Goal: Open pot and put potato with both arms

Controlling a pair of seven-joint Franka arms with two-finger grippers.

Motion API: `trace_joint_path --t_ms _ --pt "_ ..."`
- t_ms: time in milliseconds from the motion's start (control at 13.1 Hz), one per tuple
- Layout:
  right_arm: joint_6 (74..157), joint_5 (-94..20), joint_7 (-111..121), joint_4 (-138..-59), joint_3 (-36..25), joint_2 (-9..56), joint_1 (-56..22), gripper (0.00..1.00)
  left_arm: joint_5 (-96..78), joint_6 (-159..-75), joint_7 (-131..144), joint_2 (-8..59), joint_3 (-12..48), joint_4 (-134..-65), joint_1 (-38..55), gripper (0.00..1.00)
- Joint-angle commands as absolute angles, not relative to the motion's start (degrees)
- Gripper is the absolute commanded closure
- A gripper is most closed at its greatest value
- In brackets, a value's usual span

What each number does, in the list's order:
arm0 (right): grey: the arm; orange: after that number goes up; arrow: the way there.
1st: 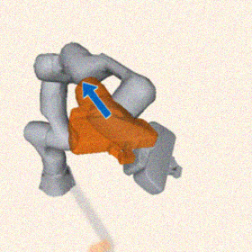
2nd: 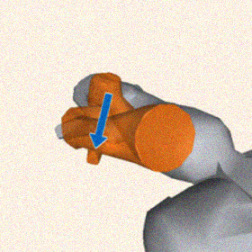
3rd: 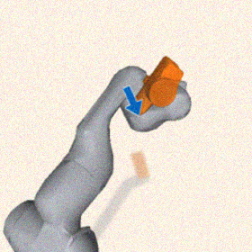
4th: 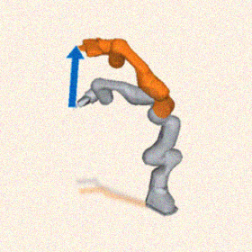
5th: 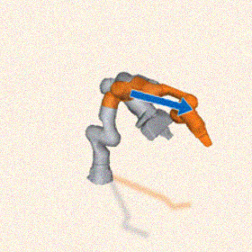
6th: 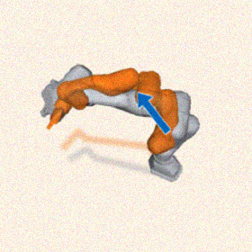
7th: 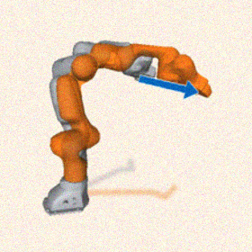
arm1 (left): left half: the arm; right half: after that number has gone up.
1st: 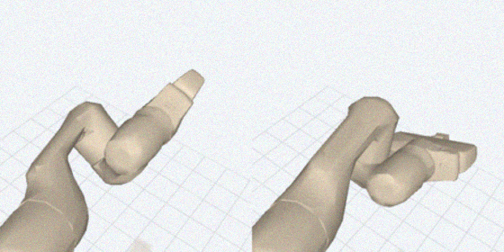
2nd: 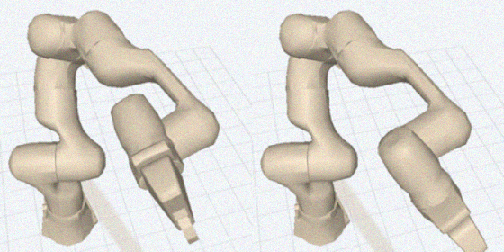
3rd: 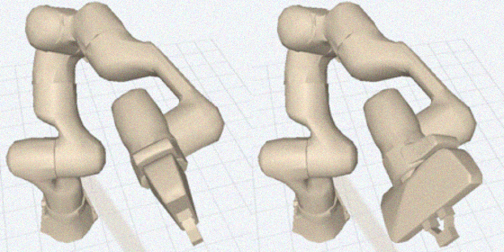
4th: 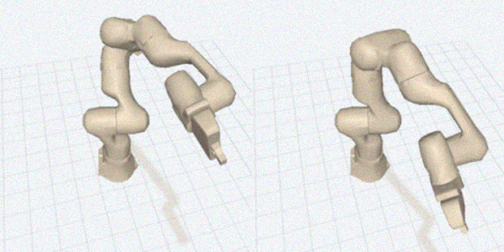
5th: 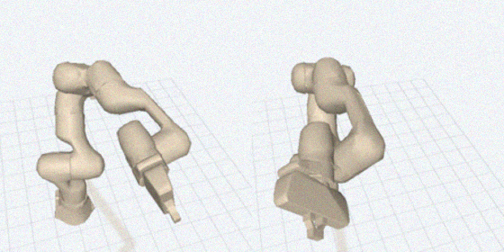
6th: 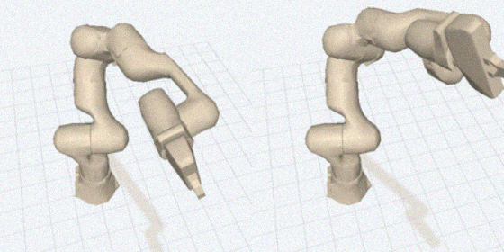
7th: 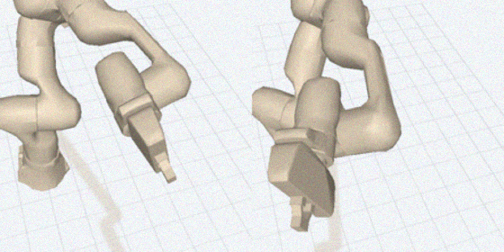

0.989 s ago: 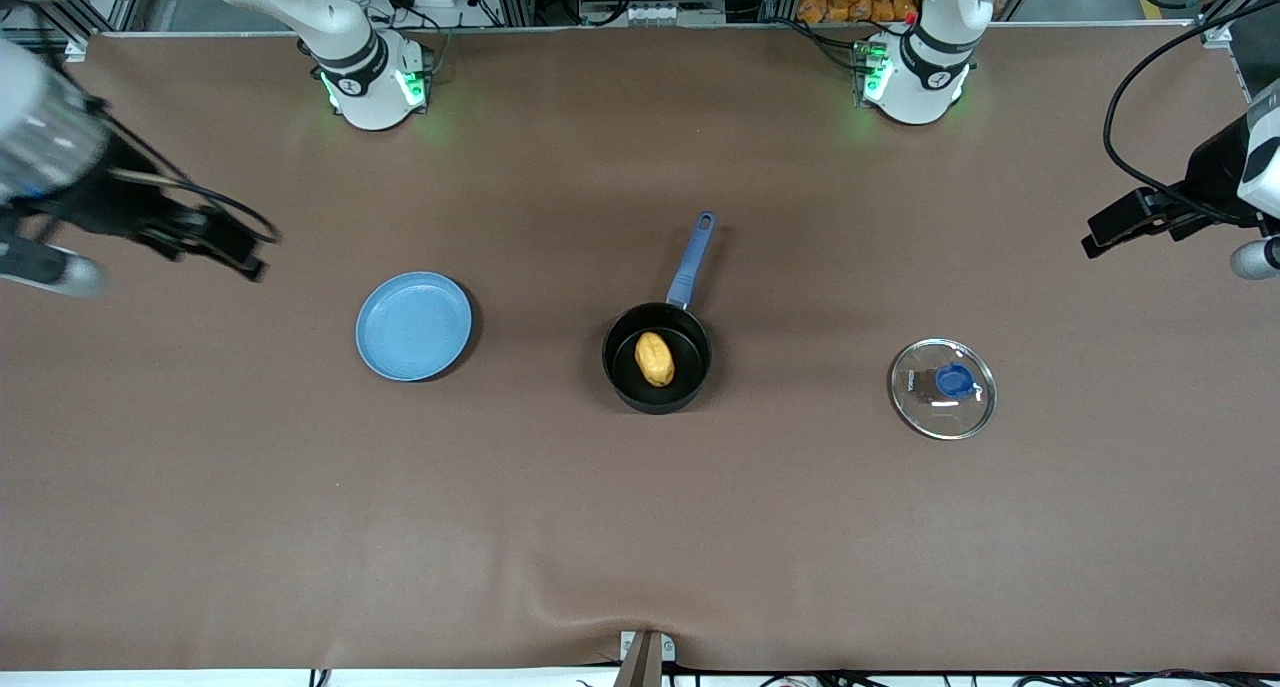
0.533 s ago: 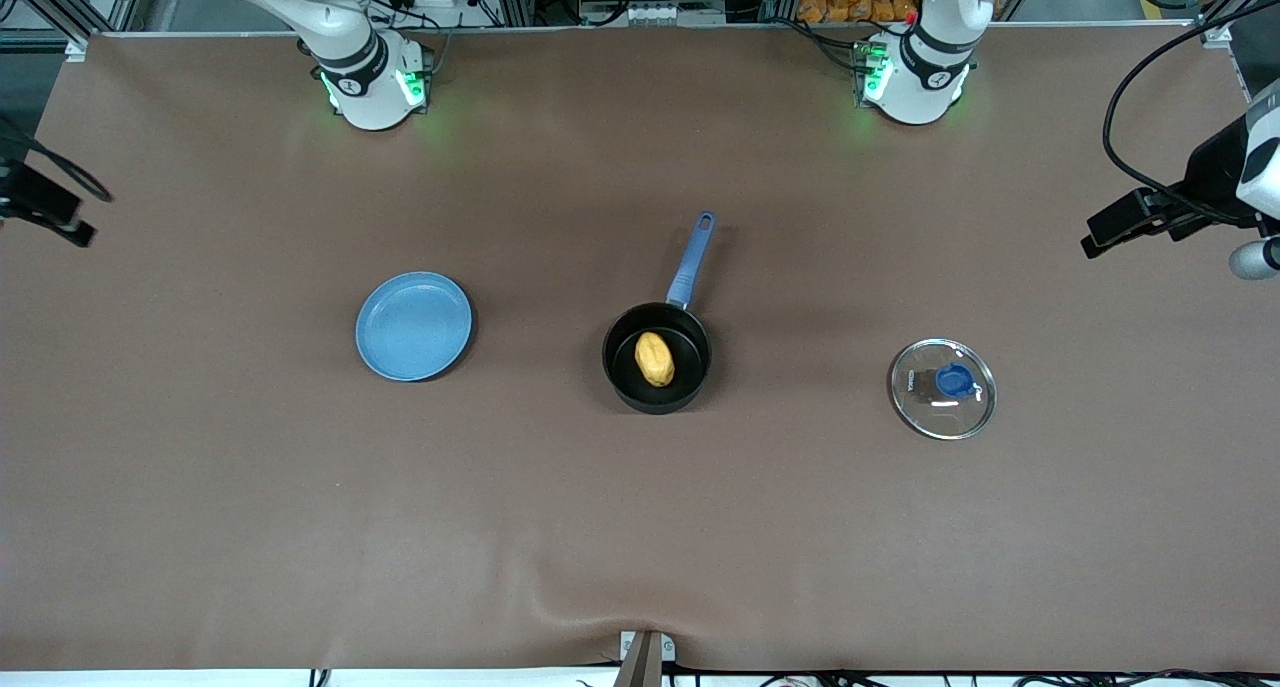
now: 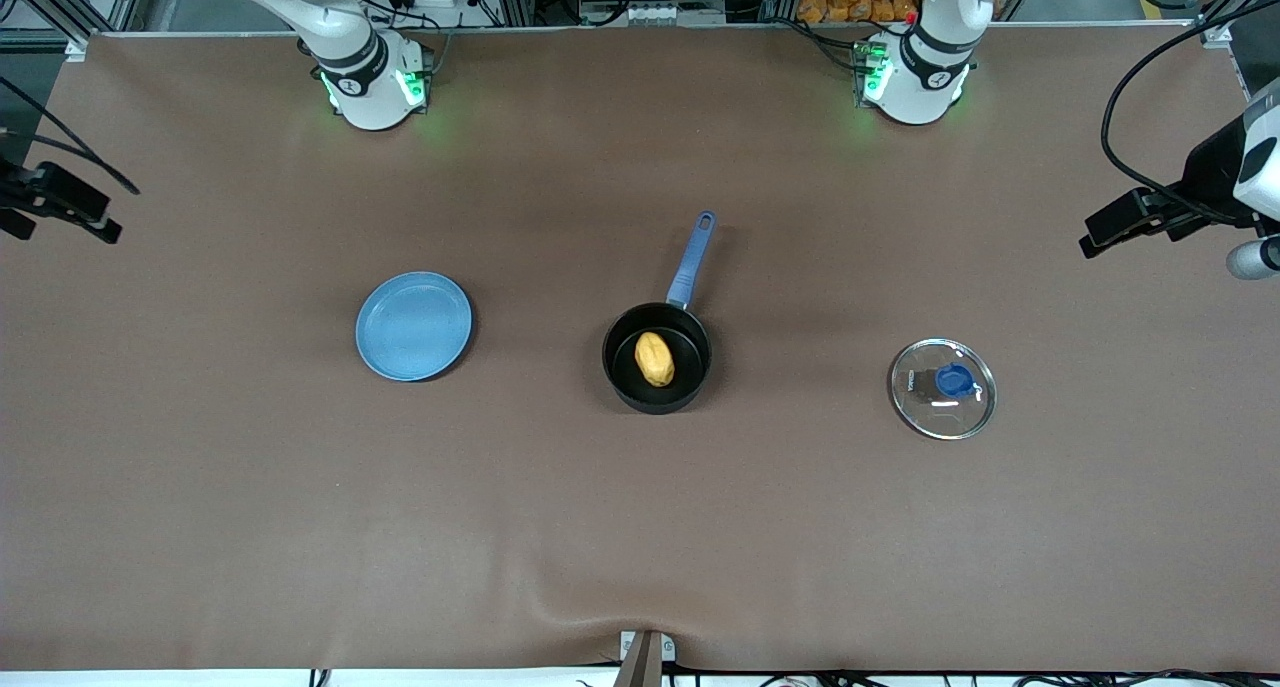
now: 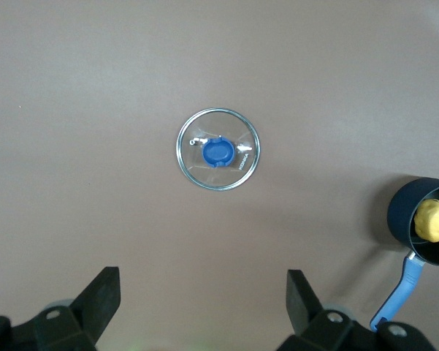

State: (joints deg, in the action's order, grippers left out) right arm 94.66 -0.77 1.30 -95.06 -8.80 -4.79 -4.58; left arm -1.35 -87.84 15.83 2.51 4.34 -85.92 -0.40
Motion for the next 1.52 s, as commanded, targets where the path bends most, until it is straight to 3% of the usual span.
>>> trace_joint_path --t_ms 0,913,1446 --pt "95.6 0.4 1.0 -97.1 -6.7 -6.8 -2.6 0.00 -2.7 -88.2 14.8 2.5 4.4 -85.9 -0.5 0.00" --pt "95.5 -0.2 0.5 -96.9 -6.8 -6.1 -0.1 0.00 -2.6 -88.2 14.7 2.5 4.4 -86.0 -0.5 0.00" --pt "94.9 -0.2 1.1 -92.8 -6.8 -5.6 -0.1 0.00 -2.6 -88.2 14.8 2.6 4.3 -85.6 -1.0 0.00"
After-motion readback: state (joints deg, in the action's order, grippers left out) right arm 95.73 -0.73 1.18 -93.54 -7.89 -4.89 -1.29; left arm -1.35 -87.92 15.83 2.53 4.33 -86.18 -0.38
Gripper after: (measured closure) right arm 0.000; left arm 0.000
